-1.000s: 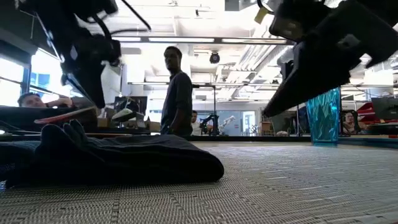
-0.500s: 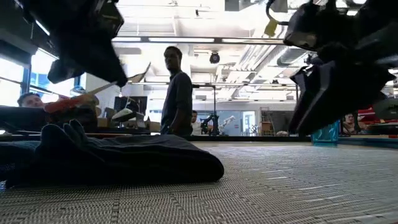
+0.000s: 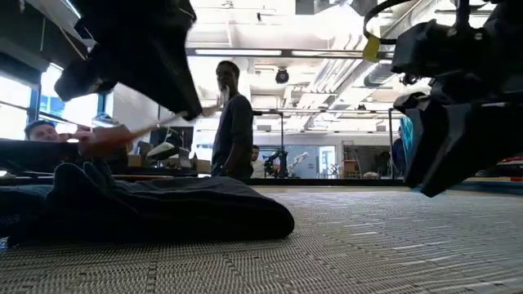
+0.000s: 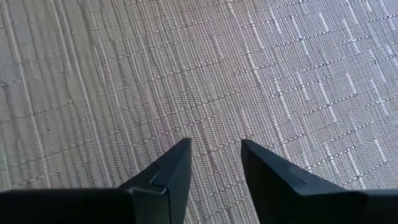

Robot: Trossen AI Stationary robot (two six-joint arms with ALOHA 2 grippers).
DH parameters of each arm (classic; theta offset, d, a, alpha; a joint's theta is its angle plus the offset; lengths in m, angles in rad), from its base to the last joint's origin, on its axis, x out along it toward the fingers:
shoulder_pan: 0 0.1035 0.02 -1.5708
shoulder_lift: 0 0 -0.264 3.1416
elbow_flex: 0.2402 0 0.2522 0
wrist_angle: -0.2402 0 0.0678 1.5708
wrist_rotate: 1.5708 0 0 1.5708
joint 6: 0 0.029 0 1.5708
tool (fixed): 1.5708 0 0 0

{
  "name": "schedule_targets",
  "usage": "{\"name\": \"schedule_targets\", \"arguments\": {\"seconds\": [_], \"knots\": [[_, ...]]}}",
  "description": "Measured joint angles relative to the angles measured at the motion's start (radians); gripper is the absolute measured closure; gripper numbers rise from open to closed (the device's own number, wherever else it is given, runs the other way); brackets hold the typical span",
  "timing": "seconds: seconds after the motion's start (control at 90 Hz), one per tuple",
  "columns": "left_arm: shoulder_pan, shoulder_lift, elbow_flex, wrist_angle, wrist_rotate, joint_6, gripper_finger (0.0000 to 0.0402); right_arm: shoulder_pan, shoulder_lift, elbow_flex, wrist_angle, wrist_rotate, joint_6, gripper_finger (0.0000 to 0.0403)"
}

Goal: Set table place
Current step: Put the orange fork on the black napkin

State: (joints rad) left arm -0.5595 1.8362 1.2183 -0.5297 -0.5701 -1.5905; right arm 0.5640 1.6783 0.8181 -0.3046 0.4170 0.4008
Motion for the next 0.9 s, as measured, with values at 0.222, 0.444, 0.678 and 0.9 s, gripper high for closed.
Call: {"name": "schedule_targets", "arguments": {"seconds": [0.222, 0.444, 0.678, 0.9], "knots": [[0.006, 0.031, 0.045, -0.027, -0.012, -0.055, 0.0401, 0.000, 0.000, 0.000, -0.006, 0.001, -0.016, 0.0277], [0.016, 0.031, 0.038, -0.138, 0.026, -0.160, 0.0401, 0.000, -0.001, 0.000, -0.008, 0.002, -0.009, 0.0277], [0.032, 0.031, 0.038, -0.097, 0.041, -0.136, 0.0401, 0.000, -0.001, 0.000, -0.008, 0.002, -0.014, 0.0277], [0.031, 0.037, 0.038, -0.099, 0.037, -0.140, 0.0401, 0.000, -0.001, 0.000, -0.005, 0.002, -0.015, 0.0277]]}}
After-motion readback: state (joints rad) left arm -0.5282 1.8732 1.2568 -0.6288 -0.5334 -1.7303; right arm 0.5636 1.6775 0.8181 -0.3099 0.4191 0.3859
